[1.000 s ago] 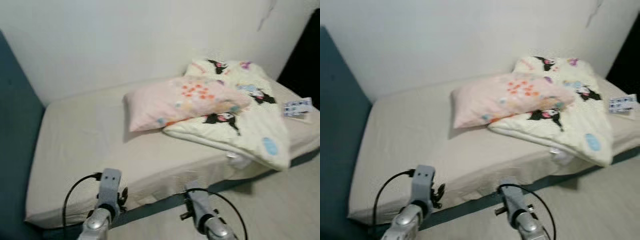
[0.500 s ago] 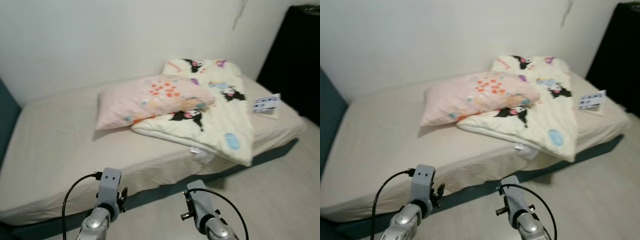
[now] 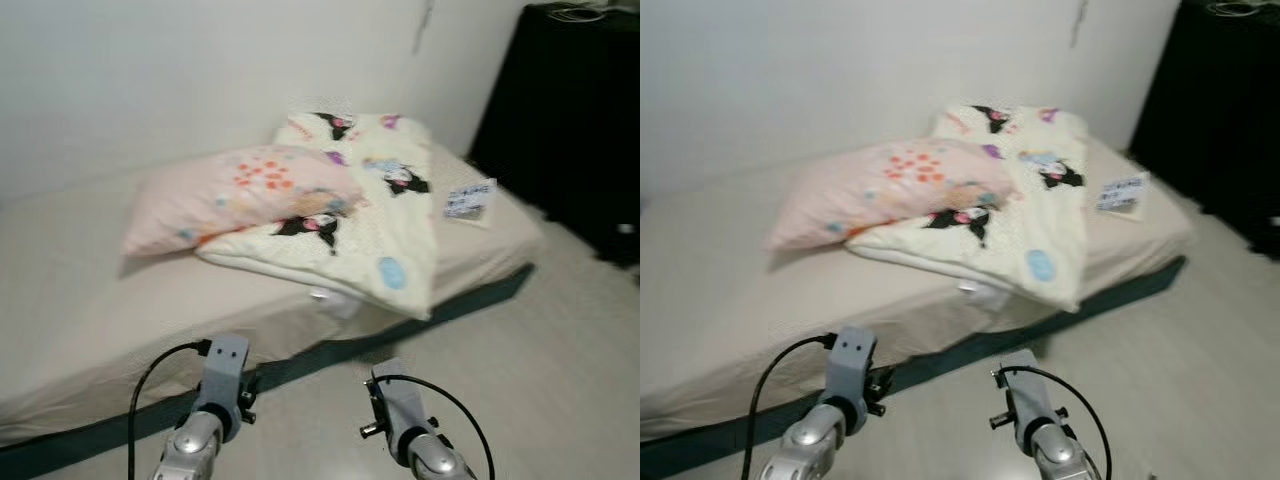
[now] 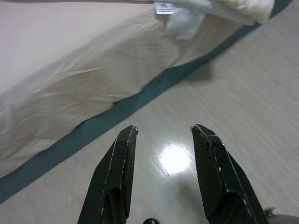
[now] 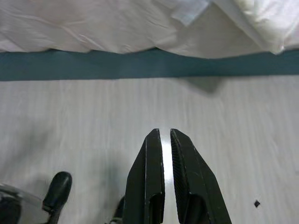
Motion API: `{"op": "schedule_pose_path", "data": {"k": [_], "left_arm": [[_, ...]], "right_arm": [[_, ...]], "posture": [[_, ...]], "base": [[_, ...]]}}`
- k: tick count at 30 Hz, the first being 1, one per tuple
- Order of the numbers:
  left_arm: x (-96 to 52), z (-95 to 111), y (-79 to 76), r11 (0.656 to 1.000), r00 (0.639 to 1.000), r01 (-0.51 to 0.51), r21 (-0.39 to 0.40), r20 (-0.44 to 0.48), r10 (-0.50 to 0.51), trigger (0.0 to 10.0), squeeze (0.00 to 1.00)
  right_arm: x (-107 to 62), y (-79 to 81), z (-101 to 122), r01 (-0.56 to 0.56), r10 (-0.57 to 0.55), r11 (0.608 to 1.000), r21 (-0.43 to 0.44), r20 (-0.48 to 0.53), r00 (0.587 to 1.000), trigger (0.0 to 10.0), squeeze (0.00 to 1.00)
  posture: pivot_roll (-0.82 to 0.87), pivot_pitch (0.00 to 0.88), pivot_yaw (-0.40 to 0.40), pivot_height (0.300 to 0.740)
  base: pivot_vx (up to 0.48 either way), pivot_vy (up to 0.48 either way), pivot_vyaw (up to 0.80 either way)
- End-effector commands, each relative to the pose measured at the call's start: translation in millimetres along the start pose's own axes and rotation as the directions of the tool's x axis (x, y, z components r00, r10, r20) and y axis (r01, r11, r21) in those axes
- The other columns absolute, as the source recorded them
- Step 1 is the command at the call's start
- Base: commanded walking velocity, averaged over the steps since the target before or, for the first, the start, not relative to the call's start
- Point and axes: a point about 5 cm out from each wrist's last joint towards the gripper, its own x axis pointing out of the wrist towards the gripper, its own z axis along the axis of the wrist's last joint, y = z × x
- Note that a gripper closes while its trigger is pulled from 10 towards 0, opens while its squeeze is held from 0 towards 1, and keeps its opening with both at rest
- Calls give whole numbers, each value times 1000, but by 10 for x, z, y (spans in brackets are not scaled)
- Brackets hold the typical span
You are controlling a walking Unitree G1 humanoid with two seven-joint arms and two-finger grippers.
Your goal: Clean up the room
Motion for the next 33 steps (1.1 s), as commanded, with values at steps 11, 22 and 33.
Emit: {"op": "schedule_pose_path", "data": {"k": [11, 22, 33], "left_arm": [[-24, -43, 114, 998, 998, -60, -9, -8, 60, 10000, 0], [-27, 5, 101, 998, 998, -58, -7, 34, 58, 10000, 0], [-43, 1, 89, 995, 996, -78, -63, 43, 81, 10000, 0]], "right_arm": [[8, 103, 5, -26, 25, 999, 28, 18, 1000, 10000, 0], [10, 106, 73, -16, 14, 999, 34, 64, 998, 10000, 0], [19, 148, 134, -44, 46, 999, -22, 98, 994, 10000, 0]], "posture": [[-53, 116, 8, 740], [-51, 126, 8, 740], [-48, 129, 4, 740]], "base": [[92, 149, 0], [0, 0, 0], [0, 0, 509]]}}
